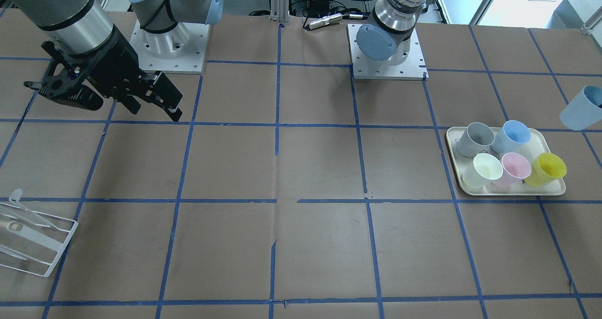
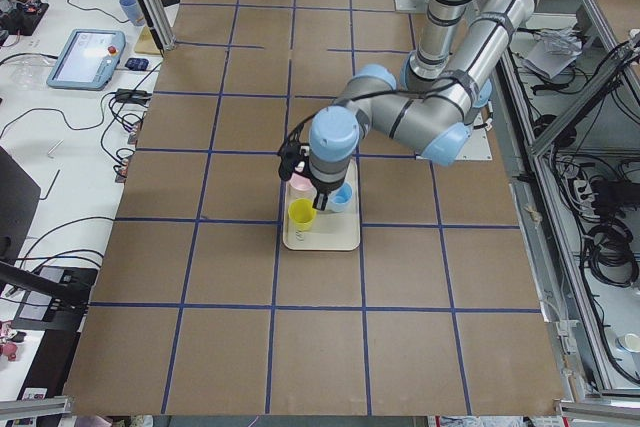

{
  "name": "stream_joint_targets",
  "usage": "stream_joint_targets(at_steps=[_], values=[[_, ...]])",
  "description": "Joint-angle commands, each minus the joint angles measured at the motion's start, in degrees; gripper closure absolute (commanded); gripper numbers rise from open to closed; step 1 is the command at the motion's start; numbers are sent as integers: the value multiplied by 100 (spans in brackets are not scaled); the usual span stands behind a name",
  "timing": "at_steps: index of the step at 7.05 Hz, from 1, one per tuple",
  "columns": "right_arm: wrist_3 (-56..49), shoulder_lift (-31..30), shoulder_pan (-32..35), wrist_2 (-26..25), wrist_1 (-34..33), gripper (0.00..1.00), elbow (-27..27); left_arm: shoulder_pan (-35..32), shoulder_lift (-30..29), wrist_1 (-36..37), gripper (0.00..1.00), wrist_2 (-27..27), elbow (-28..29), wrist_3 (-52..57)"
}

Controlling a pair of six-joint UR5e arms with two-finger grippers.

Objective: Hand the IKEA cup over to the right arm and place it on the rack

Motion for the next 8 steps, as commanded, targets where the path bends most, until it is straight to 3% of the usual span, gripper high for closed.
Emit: stream_joint_targets(at_steps=[1,2,3,5,8], values=[[874,14,-450,1638,402,0,-25,-1094,634,-1084,100,-925,234,-1262],[1470,5,-626,2674,535,0,-34,-1568,732,-1113,100,-1243,164,-1494],[2120,-47,-637,3328,580,0,-34,-2017,689,-1113,100,-1873,-28,-2140],[3177,-83,-619,4297,589,0,-61,-2599,812,-1060,100,-3899,-520,-2831],[4050,-284,-532,4767,973,0,45,-3108,856,-1017,100,-7116,-1696,-2823]])
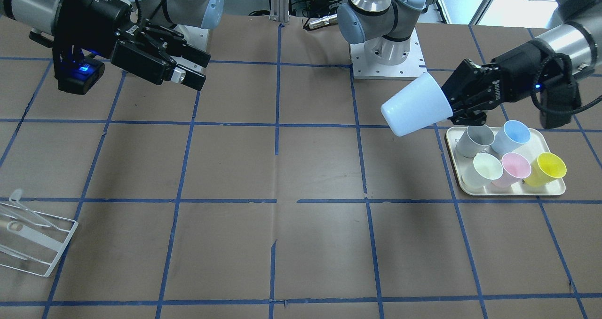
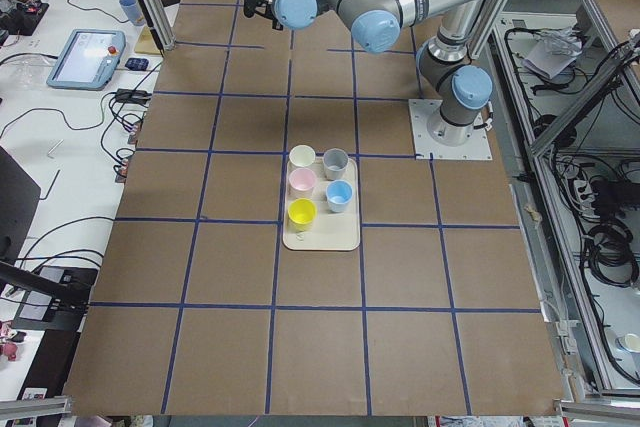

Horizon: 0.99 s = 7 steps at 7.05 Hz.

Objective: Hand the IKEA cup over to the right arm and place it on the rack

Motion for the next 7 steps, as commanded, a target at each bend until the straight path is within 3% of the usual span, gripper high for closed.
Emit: stream_joint_targets(at_steps=[1,2,4,5,7], values=[[300,-124,90,124,572,0,23,-717,-8,81,100,-2116,-533,-35],[404,-124,195,141,653,0,14,-1234,-95,638,100,-2629,-630,-270],[967,-80,459,396,584,0,6,-1713,-131,1931,100,-3000,-1303,-1201],[994,-54,460,457,584,0,-21,-1732,-88,2067,100,-3334,-1629,-1326],[1230,-19,460,641,540,0,-38,-1767,-61,2068,100,-3443,-1641,-1362]])
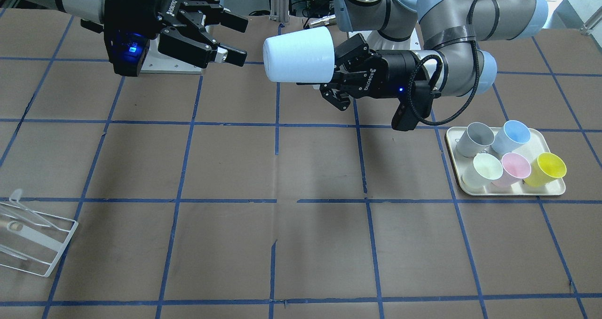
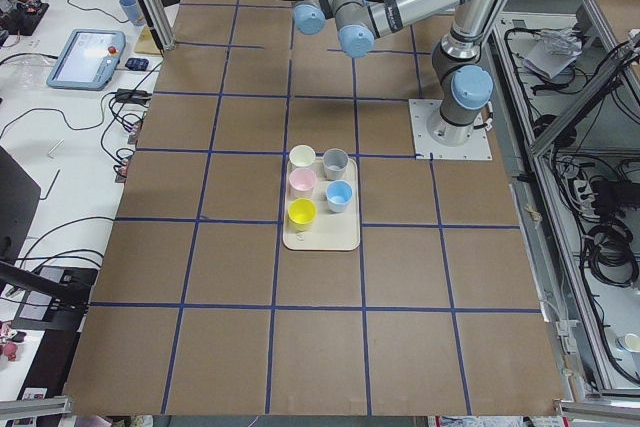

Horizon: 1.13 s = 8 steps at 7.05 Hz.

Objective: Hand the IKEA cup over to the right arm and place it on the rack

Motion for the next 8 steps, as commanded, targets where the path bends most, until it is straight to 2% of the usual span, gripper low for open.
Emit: stream_joint_targets(at_steps=[1,3,5,6,8], values=[[191,157,4,128,-26,0,-30,-35,27,42,100,-80,-58,-50],[611,360,4,407,-235,0,-39,-62,9,42,100,-80,-58,-50],[1636,387,13,418,-1216,0,-5,-141,-78,164,100,-80,-49,-50],[1746,457,74,383,-1604,0,65,-141,-70,165,100,-80,-49,-50],[1747,492,355,366,-1626,0,66,-150,-61,165,100,-71,-49,-50]])
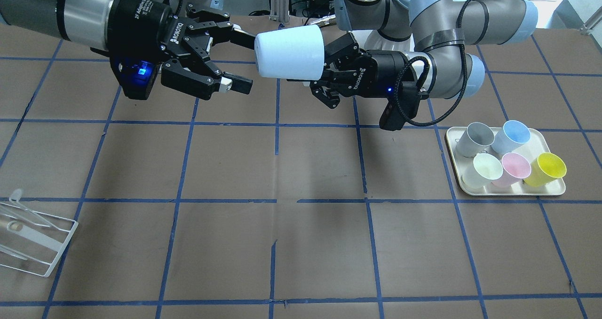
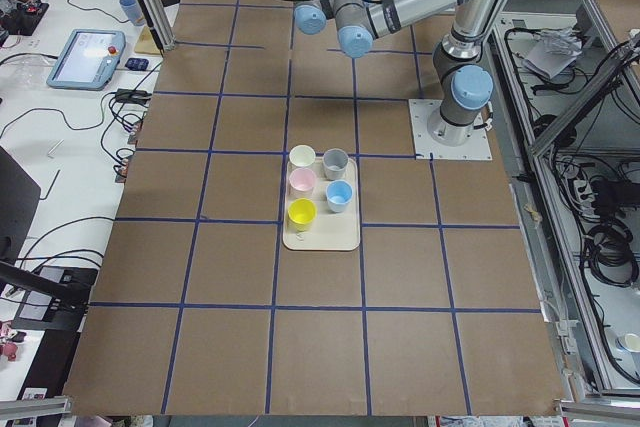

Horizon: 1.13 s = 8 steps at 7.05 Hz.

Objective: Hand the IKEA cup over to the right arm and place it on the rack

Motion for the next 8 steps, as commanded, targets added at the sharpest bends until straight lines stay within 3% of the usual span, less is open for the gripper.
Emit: stream_joint_targets(at_steps=[1,3,4,5,6,7,8], values=[[184,92,213,39,-101,0,-9,-5,13,4,100,3,0,0],[229,119,214,5,-207,0,0,-5,13,4,100,3,0,0],[229,85,214,5,-207,18,-9,-5,13,4,100,3,0,0],[255,84,214,22,-216,65,-9,-5,13,4,100,3,0,0],[256,84,214,31,-225,80,-26,-5,4,4,100,3,0,0],[256,84,214,31,-233,82,-35,-14,-5,13,68,29,0,9],[256,84,214,31,-233,82,-44,-14,-13,39,1,47,-8,9]])
